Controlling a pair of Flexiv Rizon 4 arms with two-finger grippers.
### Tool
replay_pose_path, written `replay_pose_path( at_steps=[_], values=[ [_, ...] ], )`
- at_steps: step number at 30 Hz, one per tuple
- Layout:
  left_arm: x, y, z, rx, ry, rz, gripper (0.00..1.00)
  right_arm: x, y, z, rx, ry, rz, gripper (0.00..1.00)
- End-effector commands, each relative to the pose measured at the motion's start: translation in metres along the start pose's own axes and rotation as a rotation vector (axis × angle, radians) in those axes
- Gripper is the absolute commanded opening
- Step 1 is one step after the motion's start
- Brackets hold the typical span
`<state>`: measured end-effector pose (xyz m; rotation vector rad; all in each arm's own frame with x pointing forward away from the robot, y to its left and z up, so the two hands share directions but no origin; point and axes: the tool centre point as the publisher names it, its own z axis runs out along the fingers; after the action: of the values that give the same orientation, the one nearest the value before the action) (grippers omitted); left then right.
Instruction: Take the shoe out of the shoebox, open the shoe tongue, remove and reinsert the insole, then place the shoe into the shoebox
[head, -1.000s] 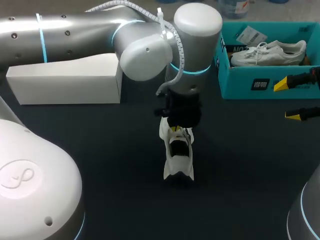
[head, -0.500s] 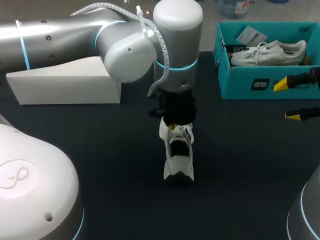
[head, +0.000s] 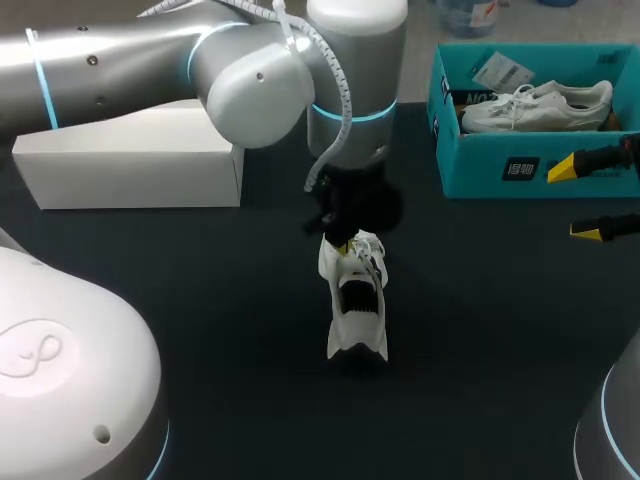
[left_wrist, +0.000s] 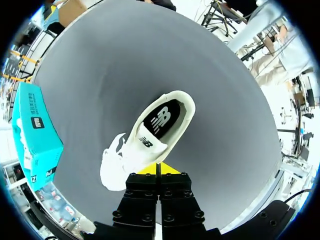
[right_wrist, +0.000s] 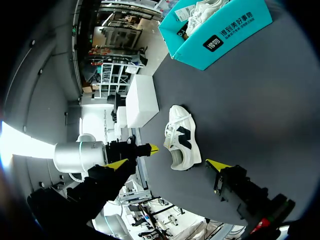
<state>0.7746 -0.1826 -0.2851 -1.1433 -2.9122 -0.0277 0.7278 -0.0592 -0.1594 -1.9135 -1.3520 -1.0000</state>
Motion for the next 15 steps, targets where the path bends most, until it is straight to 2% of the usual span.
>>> replay_pose_path(
  at_steps=[1, 5, 6, 8, 10, 12, 13, 15],
  values=[
    [-0.003, -0.001, 0.001, 0.027, 0.058, -0.386, 0.0, 0.0, 0.0, 0.001, -0.001, -0.002, 0.001, 1.0],
    [-0.003, -0.001, 0.001, 0.027, 0.058, -0.386, 0.0, 0.0, 0.0, 0.001, -0.001, -0.002, 0.001, 1.0],
    [0.0, -0.001, -0.005, 0.109, 0.078, -0.443, 0.0, 0.0, 0.0, 0.001, -0.001, -0.002, 0.001, 1.0],
    [0.005, -0.003, -0.008, 0.173, 0.098, -0.683, 0.0, 0.0, 0.0, 0.001, -0.001, -0.002, 0.001, 1.0],
    [0.014, -0.005, -0.01, 0.189, 0.0, -0.788, 0.0, 0.0, 0.0, 0.001, -0.001, -0.002, 0.001, 1.0],
    [0.018, -0.005, -0.011, 0.257, 0.009, -0.837, 0.0, 0.0, 0.0, 0.001, -0.001, -0.002, 0.001, 1.0],
    [0.019, -0.006, -0.011, 0.226, -0.03, -0.862, 0.0, 0.0, 0.0, 0.001, -0.001, -0.002, 0.001, 1.0],
    [0.023, -0.008, -0.011, 0.226, -0.08, -0.909, 0.0, 0.0, 0.0, 0.001, -0.001, -0.002, 0.001, 1.0]
  ],
)
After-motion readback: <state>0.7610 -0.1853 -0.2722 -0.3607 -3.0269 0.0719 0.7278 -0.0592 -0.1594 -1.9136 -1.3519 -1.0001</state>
